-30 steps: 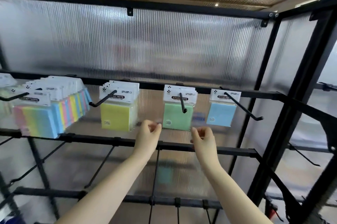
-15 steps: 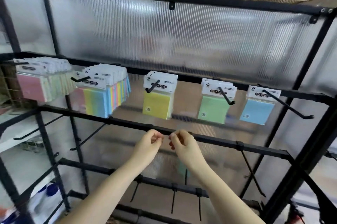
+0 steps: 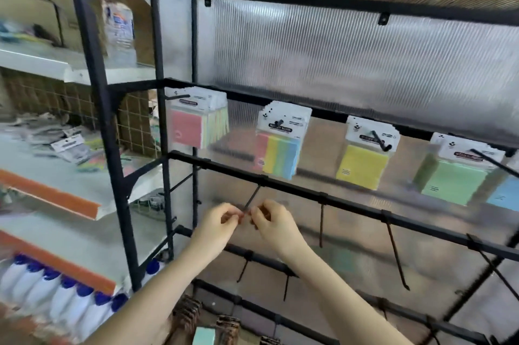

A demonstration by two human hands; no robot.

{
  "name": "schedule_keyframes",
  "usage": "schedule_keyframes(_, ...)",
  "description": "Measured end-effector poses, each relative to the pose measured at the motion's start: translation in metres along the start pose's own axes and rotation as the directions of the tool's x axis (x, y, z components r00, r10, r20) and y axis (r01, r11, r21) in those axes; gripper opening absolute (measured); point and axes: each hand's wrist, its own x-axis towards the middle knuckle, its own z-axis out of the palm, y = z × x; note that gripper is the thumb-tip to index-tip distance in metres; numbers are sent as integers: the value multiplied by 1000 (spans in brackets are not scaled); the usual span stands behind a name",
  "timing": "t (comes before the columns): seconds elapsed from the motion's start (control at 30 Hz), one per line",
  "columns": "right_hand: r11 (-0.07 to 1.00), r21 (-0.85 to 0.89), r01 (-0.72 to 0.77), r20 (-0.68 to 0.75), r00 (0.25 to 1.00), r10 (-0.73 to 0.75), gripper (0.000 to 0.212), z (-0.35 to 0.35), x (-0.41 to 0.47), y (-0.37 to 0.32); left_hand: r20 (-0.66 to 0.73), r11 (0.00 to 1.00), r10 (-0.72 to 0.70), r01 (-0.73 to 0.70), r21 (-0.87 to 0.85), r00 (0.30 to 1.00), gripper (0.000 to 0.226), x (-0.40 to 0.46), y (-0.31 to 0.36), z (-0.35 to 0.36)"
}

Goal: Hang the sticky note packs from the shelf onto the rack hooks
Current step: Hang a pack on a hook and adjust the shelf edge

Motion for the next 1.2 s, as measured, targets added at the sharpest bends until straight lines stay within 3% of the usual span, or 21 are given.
schedule_keyframes(0.33, 983, -4, 184, 210, 961, -179, 25, 144, 34, -88, -212, 990, -119, 133, 53, 970, 24, -29, -96, -154)
schedule_keyframes(0.5, 971, 24, 239, 331, 915, -233, 16, 212, 46, -124, -345, 981, -179, 195, 11, 921, 32, -37, -137, -210)
schedule_keyframes(0.63, 971, 33, 236, 388, 892, -230, 23, 260, 63, -145, -430, 963, -255, 265, -37, 866, 33, -35, -167, -243)
schedule_keyframes(0.8, 961, 84, 262, 386, 881, -274, 18, 321, 99, -164, -478, 944, -275, 329, 31, 834, 16, -13, -210, -281)
schedule_keyframes(1.0, 977, 80, 198, 357, 910, -213, 22, 398, 167, -182, -518, 927, -270, 365, 88, 812, 26, 47, -245, -331)
schedule_keyframes(1.2, 988, 150, 43, 265, 961, -82, 26, 455, 235, -193, -476, 882, -227, 386, 268, 849, 32, 116, -277, -374)
